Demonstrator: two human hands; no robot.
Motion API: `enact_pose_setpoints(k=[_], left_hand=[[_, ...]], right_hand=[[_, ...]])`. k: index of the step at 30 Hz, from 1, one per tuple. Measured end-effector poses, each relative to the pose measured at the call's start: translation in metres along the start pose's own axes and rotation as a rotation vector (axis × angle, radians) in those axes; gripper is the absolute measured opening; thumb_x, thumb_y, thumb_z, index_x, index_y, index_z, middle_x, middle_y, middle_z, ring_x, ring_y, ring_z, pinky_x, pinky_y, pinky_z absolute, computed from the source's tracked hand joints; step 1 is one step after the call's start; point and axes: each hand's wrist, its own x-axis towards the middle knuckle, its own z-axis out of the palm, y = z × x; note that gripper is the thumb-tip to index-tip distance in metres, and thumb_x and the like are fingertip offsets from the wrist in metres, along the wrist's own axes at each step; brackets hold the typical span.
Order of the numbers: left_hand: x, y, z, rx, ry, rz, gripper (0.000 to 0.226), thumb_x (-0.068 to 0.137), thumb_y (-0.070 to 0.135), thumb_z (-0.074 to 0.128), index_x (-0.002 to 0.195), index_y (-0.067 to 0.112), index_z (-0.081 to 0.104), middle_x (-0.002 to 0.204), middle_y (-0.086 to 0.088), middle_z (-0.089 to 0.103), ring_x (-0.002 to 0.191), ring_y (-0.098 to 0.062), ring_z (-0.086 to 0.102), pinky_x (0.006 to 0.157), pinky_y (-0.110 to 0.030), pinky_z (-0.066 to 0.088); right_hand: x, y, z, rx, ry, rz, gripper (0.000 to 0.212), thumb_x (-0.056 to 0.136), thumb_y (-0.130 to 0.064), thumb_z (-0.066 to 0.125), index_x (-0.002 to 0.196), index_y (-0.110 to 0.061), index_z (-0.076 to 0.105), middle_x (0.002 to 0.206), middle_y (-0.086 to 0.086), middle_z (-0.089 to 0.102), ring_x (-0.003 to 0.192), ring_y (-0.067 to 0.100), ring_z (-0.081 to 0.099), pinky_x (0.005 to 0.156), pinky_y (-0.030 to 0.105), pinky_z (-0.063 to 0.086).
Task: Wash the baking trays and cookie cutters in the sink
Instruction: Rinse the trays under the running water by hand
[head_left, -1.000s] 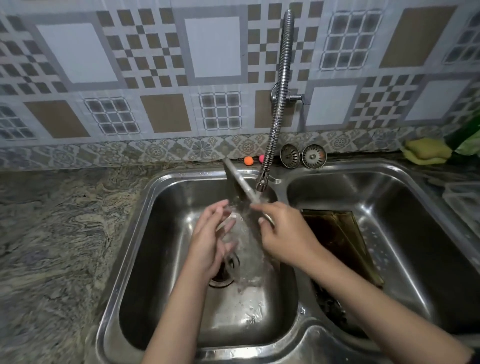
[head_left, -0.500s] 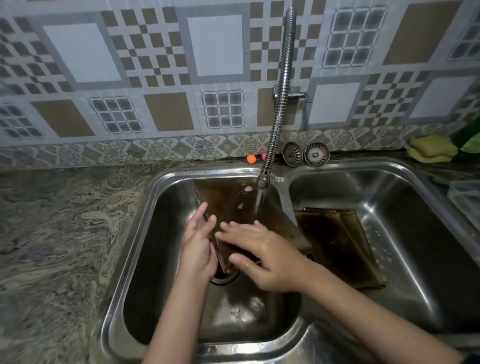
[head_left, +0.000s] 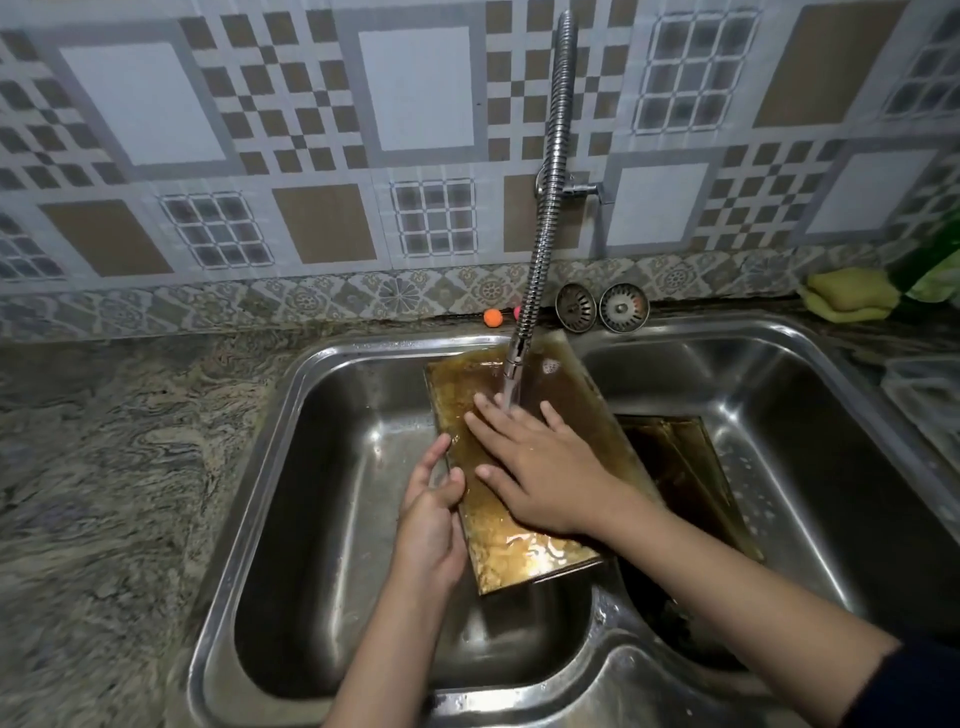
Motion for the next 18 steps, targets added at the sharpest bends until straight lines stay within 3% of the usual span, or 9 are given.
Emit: enact_pose_setpoints(k=[3, 5, 7, 10, 12, 14, 18], left_hand=[[-0.002, -0.002, -0.006, 0.065, 0.006, 0.031, 0.041, 0.091, -0.01, 0.04, 0.107, 0.022, 0.06, 0.113, -0.021, 0.063, 0.093, -0.032, 0.062, 0.084, -0.05, 0.051], [-0.004, -0.009, -0.003, 0.113, 0.0, 0.033, 0.043, 0.088, -0.012, 0.043, 0.103, 0.022, 0.064, 0.12, -0.024, 0.06, 0.109, -0.041, 0.057, 0.098, -0.06, 0.041], [-0.003, -0.012, 0.002, 0.118, 0.004, 0.033, 0.043, 0.087, -0.011, 0.046, 0.103, 0.024, 0.066, 0.126, -0.026, 0.056, 0.117, -0.042, 0.053, 0.102, -0.06, 0.037], [0.0, -0.002, 0.002, 0.065, 0.036, 0.045, 0.041, 0.09, -0.011, 0.04, 0.106, 0.02, 0.061, 0.122, -0.021, 0.06, 0.106, -0.03, 0.06, 0.095, -0.047, 0.045], [0.001, 0.008, -0.006, 0.042, 0.047, 0.058, 0.04, 0.091, -0.009, 0.039, 0.107, 0.021, 0.06, 0.117, -0.016, 0.063, 0.098, -0.028, 0.063, 0.084, -0.044, 0.053], [0.001, 0.015, -0.017, 0.072, 0.093, 0.059, 0.041, 0.092, -0.008, 0.039, 0.104, 0.024, 0.061, 0.107, -0.013, 0.065, 0.088, -0.027, 0.063, 0.072, -0.04, 0.054], [-0.007, 0.006, -0.011, 0.136, 0.073, 0.037, 0.039, 0.091, -0.009, 0.042, 0.103, 0.023, 0.062, 0.102, -0.015, 0.067, 0.087, -0.03, 0.062, 0.083, -0.048, 0.05]], right_hand=[[0.018, 0.028, -0.003, 0.021, 0.025, 0.282, 0.065, 0.097, -0.053, 0.021, 0.152, -0.02, 0.01, 0.161, 0.001, -0.005, 0.147, 0.019, -0.009, 0.112, 0.058, -0.009], [0.032, 0.029, -0.007, 0.071, 0.028, 0.418, 0.064, 0.098, -0.048, 0.024, 0.151, -0.014, 0.016, 0.16, 0.007, -0.006, 0.147, 0.025, -0.011, 0.111, 0.062, -0.007], [0.036, 0.01, -0.005, 0.088, 0.022, 0.307, 0.06, 0.099, -0.046, 0.024, 0.151, -0.015, 0.02, 0.16, 0.005, -0.002, 0.147, 0.028, -0.008, 0.112, 0.063, -0.007], [0.016, -0.02, 0.007, 0.09, 0.053, 0.0, 0.061, 0.097, -0.043, 0.017, 0.153, -0.021, 0.007, 0.161, -0.004, -0.004, 0.148, 0.015, -0.005, 0.117, 0.051, -0.004], [0.007, -0.01, 0.011, 0.086, 0.057, -0.014, 0.06, 0.098, -0.046, 0.017, 0.153, -0.024, 0.005, 0.16, -0.008, -0.005, 0.147, 0.011, -0.006, 0.116, 0.046, -0.006], [0.011, 0.016, 0.013, 0.091, 0.009, 0.138, 0.06, 0.1, -0.047, 0.022, 0.153, -0.024, 0.005, 0.16, -0.004, -0.005, 0.147, 0.014, -0.007, 0.114, 0.049, -0.01], [0.03, 0.041, 0.008, 0.18, -0.017, 0.457, 0.063, 0.1, -0.043, 0.023, 0.152, -0.012, 0.006, 0.16, 0.009, -0.01, 0.147, 0.027, -0.012, 0.112, 0.06, -0.007]])
